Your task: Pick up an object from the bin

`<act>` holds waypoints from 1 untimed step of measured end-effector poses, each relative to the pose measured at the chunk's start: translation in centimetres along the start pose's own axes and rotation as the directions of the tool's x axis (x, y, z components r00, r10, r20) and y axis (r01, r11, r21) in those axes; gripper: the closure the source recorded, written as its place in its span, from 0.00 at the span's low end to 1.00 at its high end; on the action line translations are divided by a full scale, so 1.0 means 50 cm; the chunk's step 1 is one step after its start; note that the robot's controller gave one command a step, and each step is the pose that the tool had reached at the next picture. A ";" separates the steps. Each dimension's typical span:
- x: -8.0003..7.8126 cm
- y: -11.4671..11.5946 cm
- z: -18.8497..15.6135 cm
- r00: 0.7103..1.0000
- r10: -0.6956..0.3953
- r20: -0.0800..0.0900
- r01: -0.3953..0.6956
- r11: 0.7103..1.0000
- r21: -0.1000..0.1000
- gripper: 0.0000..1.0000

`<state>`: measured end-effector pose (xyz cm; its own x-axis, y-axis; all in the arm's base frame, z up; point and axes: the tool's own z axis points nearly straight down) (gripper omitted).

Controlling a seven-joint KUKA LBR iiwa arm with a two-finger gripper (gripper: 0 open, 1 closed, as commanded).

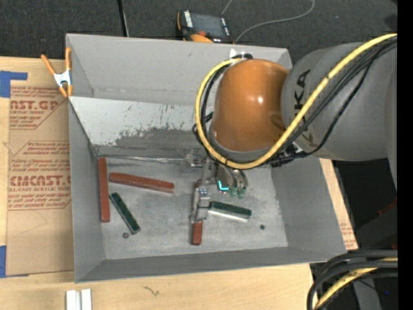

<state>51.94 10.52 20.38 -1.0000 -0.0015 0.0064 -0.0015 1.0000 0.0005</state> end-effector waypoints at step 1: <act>-0.106 0.003 0.257 0.999 -0.038 0.004 0.038 0.999 0.001 0.00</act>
Offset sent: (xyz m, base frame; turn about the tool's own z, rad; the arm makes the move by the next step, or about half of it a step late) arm 0.0528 0.0011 -0.1239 -0.0369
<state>57.18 10.69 7.49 -0.9992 -0.0395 0.0027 -0.0395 0.9992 -0.0002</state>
